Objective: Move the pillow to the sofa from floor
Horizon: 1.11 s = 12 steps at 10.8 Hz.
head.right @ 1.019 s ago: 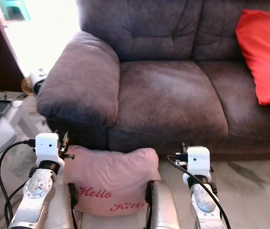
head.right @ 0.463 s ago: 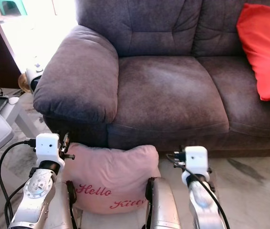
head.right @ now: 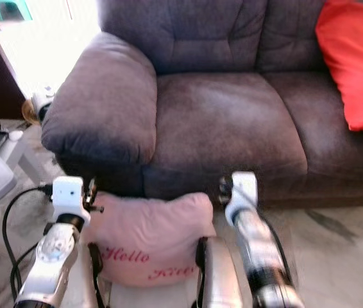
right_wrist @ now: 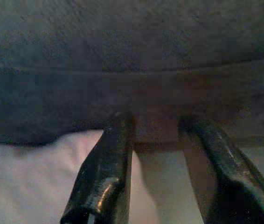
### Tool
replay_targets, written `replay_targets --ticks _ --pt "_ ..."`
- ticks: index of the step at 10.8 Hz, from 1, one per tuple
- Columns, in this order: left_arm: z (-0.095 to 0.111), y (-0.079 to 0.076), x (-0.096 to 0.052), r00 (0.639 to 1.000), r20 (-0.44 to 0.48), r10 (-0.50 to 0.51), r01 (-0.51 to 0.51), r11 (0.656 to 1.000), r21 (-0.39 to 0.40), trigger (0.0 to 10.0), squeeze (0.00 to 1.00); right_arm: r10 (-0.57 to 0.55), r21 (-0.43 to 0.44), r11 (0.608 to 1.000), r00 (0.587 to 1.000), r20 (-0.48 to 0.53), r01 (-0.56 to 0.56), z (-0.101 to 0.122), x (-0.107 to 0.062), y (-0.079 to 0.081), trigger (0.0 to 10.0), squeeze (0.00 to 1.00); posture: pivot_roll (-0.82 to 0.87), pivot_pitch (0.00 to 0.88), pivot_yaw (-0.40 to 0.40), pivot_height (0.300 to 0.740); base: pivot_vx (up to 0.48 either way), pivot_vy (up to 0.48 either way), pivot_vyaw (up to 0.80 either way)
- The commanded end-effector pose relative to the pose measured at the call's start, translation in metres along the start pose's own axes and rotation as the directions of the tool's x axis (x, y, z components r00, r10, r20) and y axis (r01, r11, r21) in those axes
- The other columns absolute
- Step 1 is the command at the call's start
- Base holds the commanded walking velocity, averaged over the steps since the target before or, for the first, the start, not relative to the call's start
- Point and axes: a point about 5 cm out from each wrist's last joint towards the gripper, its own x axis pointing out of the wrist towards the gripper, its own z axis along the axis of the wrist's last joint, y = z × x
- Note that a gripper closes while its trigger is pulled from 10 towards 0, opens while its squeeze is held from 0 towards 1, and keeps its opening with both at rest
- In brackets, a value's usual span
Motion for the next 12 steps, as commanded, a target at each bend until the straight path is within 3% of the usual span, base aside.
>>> replay_targets --ticks 1,3,8,11,12 --pt "-0.001 -0.001 0.000 1.000 -0.015 0.000 0.000 1.000 -0.007 10.0 0.00 -0.007 0.053 0.999 0.999 -0.040 0.009 -0.006 0.001 -0.005 10.0 1.00 0.04 0.032 -0.074 0.476 0.000 0.000 0.00" --pt "-0.002 0.000 0.000 1.000 -0.024 0.005 -0.005 1.000 -0.017 10.0 0.00 -0.005 0.116 0.993 0.998 -0.065 0.013 -0.005 0.004 -0.011 10.0 1.00 0.04 0.033 -0.075 0.476 0.000 0.000 0.00" --pt "-0.001 -0.001 0.002 1.000 -0.028 0.002 -0.002 1.000 -0.018 10.0 0.00 0.021 0.118 0.993 0.998 -0.059 -0.014 -0.004 0.007 -0.010 10.0 1.00 0.04 0.050 -0.076 0.476 0.000 0.000 0.00" --pt "0.011 0.006 0.005 0.997 0.007 0.072 -0.072 0.997 -0.038 10.0 0.00 0.037 0.107 0.994 0.999 -0.031 -0.034 0.001 0.008 -0.008 10.0 1.00 0.05 0.094 -0.083 0.476 0.000 0.000 0.00" --pt "0.018 0.010 0.006 0.994 0.034 0.105 -0.103 0.994 -0.038 10.0 0.00 0.061 0.089 0.994 0.998 -0.002 -0.061 0.007 0.009 -0.004 10.0 0.73 0.05 0.113 -0.084 0.476 0.000 0.000 0.00"
